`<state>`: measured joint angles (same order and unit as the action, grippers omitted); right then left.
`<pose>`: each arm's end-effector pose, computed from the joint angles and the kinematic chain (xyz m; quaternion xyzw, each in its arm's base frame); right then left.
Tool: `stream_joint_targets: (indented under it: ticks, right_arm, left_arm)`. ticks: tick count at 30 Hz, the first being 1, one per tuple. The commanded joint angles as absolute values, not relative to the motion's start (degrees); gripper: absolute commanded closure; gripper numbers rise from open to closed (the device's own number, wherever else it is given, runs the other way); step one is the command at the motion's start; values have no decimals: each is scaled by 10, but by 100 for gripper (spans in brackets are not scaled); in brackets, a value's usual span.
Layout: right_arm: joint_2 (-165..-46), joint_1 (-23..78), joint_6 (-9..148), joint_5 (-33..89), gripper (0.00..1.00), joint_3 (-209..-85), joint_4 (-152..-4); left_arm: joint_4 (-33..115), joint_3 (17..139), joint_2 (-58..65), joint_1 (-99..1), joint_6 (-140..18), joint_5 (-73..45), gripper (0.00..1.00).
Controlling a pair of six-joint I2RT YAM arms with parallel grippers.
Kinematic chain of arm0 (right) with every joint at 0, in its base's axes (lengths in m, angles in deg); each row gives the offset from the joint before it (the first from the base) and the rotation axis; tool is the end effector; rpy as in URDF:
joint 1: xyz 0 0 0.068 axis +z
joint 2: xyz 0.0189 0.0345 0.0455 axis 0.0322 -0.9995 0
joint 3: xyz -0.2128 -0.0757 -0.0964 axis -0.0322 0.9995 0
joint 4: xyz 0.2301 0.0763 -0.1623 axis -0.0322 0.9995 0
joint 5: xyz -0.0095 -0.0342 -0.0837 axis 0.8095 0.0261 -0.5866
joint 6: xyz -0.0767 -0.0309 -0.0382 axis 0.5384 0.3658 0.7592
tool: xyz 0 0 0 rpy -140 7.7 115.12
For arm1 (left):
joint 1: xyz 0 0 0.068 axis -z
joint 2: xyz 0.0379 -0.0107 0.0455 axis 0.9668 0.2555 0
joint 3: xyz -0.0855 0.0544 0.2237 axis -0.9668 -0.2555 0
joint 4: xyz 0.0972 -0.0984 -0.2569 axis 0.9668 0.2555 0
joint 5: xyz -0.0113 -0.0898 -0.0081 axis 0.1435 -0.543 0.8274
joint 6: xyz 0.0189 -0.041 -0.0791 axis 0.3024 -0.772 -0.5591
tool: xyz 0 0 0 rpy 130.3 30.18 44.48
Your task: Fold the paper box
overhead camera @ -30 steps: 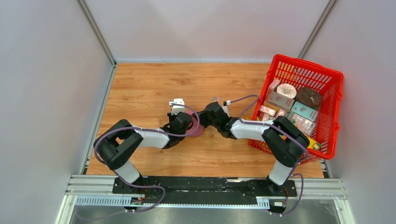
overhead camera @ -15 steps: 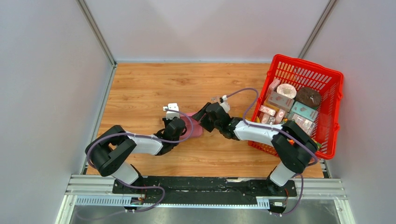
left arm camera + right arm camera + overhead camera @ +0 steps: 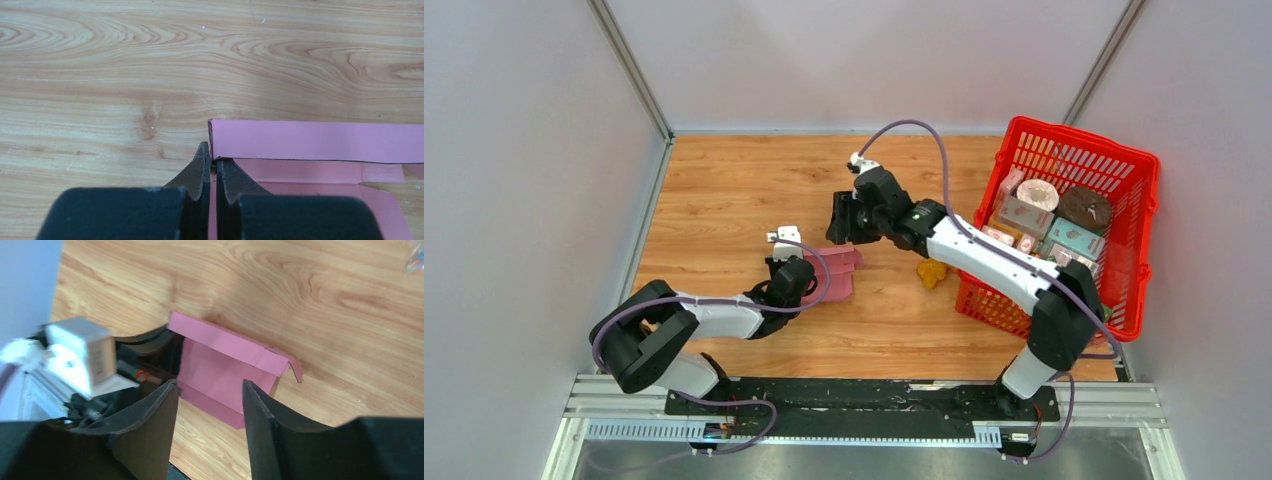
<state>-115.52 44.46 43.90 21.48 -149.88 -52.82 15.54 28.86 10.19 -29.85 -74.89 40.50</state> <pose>0.2963 0.3124 0.2490 -0.1140 0.8943 0.2807 0.3293 0.2486 -0.1680 0.0744 -0.0541 0.8224 0.0123 0.5662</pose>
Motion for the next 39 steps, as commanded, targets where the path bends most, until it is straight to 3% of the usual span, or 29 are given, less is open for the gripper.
stream_joint_targets:
  ticks: [1, 4, 21, 39]
  right_arm:
    - [-1218, 443, 474, 217, 51, -1539, -448]
    - [-1237, 443, 469, 207, 57, -1552, -451]
    - [-1239, 425, 455, 217, 53, -1533, -487]
    - [-1303, 415, 384, 291, 58, -1499, -582]
  left_arm:
    - [189, 285, 97, -300, -755, 413, 100]
    - [190, 285, 102, -300, -760, 407, 100]
    - [198, 284, 95, -299, -758, 417, 100]
    - [186, 278, 101, -300, -767, 402, 100]
